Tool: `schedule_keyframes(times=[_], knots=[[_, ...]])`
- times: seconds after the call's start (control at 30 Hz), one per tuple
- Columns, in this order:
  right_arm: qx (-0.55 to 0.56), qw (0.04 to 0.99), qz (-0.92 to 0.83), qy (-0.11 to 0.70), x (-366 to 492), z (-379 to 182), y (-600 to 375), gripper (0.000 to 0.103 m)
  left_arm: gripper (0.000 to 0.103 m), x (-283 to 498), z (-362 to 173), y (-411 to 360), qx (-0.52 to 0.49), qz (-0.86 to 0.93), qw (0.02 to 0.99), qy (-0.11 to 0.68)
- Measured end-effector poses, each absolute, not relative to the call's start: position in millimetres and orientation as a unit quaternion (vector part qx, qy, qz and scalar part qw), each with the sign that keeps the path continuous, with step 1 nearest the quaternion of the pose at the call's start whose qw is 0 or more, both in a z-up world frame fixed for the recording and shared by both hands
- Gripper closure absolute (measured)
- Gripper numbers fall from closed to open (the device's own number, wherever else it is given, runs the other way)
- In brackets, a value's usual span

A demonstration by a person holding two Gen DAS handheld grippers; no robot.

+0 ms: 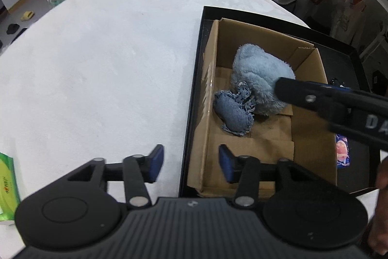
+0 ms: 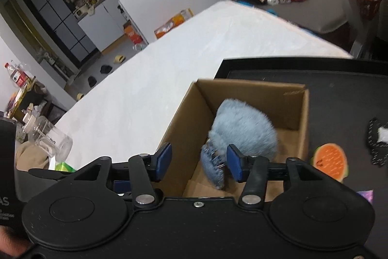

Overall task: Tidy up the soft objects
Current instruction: 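Move the right gripper to the white plastic bag and grasp it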

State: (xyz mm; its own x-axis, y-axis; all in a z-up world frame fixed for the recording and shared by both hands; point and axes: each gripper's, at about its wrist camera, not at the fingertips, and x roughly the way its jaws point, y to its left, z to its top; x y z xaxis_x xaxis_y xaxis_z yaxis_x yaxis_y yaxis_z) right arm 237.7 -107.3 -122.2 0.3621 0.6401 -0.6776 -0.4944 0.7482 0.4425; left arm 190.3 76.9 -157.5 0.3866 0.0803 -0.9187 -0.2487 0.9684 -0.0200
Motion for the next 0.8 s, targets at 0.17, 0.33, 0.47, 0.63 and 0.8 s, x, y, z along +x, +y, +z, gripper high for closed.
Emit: schedule_keyframes(times=[0.17,0.33,0.47,0.63,0.8], knots=[[0.079,0.838,0.324,0.433,240,-117,-126,0.041,0.040,189,-155,71,-0.070,0.110,0.829,0.544],[0.082,0.852,0.302,0.420,244,-117,-145,0.033,0.030,190,-153,62,-0.060,0.111,0.830,0.543],[0.087,0.858,0.280,0.421,251,-126,-162,0.033,0.029,192,-156,57,-0.057,0.118,0.827,0.547],[0.088,0.866,0.251,0.423,260,-135,-183,0.033,0.028,196,-158,52,-0.051,0.125,0.824,0.551],[0.087,0.871,0.235,0.422,266,-141,-199,0.033,0.026,201,-161,44,-0.044,0.128,0.822,0.553]])
